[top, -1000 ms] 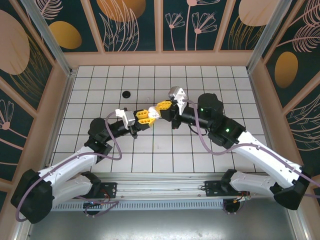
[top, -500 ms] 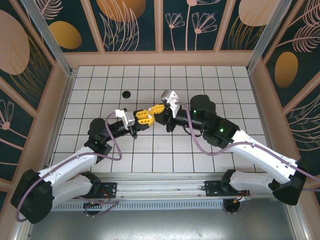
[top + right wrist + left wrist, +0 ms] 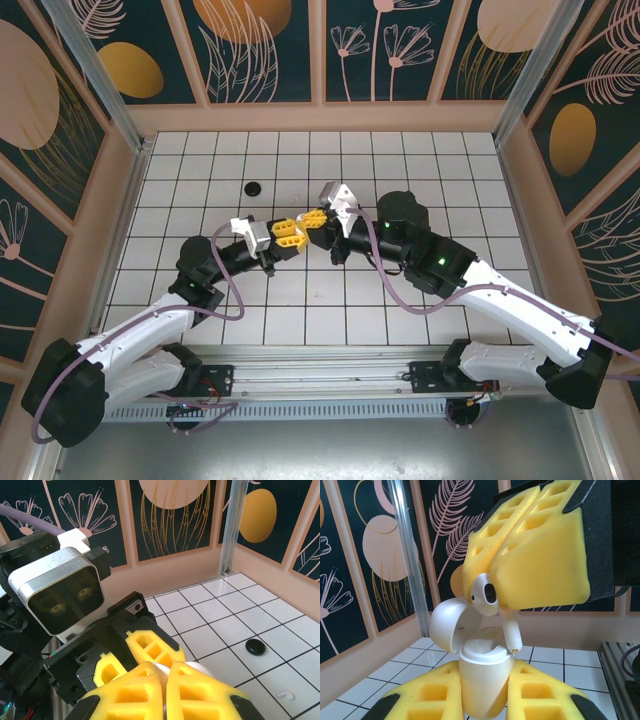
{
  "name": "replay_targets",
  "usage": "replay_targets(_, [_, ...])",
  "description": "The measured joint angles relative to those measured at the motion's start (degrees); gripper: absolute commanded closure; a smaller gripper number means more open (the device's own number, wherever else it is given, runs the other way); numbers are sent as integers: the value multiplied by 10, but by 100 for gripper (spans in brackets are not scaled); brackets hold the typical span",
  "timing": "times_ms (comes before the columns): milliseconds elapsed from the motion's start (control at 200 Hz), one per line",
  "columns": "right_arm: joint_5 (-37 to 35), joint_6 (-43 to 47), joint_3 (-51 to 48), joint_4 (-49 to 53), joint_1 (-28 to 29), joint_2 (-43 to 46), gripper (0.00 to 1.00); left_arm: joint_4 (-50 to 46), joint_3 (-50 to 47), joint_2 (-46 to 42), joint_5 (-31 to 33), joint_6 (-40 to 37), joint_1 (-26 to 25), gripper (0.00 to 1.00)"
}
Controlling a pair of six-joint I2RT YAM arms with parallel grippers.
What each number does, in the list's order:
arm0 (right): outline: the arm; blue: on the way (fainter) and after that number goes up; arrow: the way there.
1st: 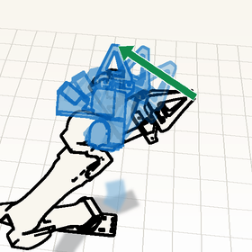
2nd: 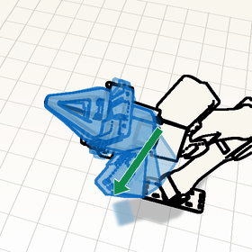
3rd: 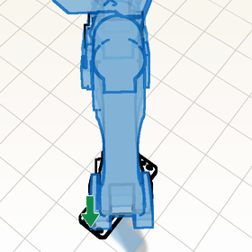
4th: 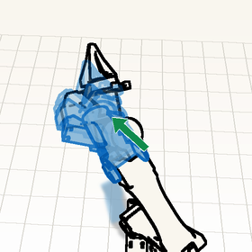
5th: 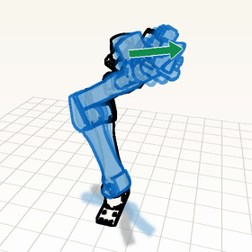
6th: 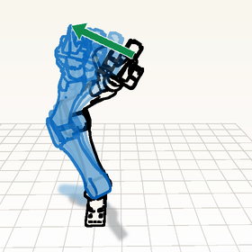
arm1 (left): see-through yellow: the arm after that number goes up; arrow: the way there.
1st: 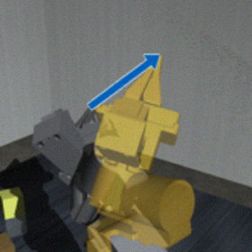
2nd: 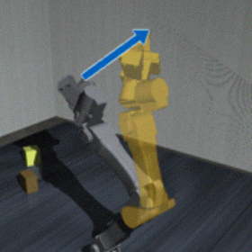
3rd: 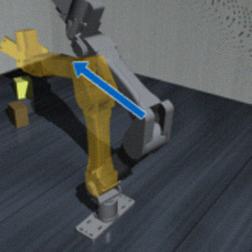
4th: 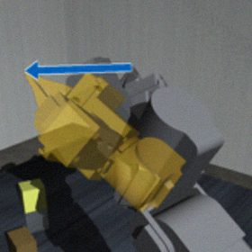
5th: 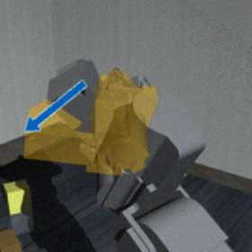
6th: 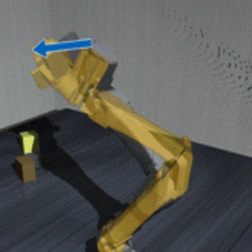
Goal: Insert wireless bluetooth earbuds into charging case
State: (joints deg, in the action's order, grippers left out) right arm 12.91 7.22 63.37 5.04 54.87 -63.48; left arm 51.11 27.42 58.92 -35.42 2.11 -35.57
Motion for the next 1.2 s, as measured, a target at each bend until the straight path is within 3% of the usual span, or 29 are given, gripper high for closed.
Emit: replay_targets(1201, [-26, 0, 7, 18, 0, -4, 93, -3, 0, 8, -1, 5, 0, 100])
